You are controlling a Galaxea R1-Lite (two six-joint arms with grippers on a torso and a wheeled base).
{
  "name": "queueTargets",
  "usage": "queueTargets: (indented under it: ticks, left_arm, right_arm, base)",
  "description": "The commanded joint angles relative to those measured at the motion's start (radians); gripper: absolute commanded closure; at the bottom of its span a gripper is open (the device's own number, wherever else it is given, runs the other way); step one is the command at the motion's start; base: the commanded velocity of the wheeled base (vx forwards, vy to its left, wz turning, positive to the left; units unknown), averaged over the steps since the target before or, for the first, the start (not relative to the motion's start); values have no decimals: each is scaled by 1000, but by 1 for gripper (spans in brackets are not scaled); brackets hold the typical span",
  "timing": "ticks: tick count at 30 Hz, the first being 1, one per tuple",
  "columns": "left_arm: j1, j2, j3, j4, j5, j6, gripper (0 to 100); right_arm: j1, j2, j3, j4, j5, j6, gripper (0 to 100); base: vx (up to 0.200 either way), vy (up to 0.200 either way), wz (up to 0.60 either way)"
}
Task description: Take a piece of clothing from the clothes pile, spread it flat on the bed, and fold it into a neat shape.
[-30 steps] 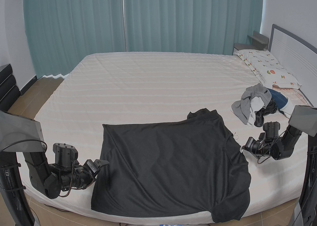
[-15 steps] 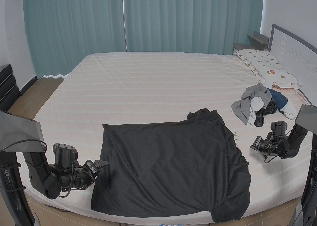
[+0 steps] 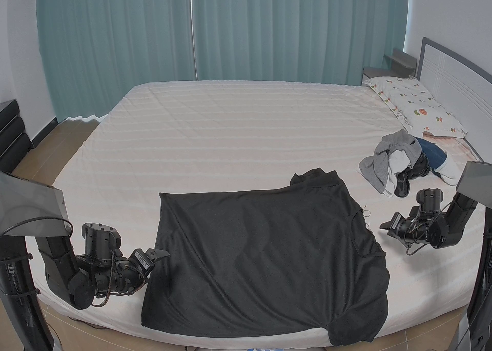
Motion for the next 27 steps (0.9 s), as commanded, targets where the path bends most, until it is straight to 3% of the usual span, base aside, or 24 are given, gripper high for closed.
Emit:
queueTargets:
  ticks: [1, 13, 14, 27]
  left_arm:
    - [0, 2, 0, 0, 0, 0, 0]
    - [0, 4, -1, 0, 0, 0, 0]
    - [0, 4, -1, 0, 0, 0, 0]
    - [0, 4, -1, 0, 0, 3, 0]
  right_arm:
    - [41, -2, 1, 0, 12, 11, 0]
    - [93, 58, -31, 14, 36, -2, 0]
    - [93, 60, -39, 17, 35, 0, 100]
    - [18, 49, -17, 17, 21, 7, 100]
  base:
    - [0, 0, 0]
    - [0, 0, 0]
    - [0, 0, 0]
    - [0, 0, 0]
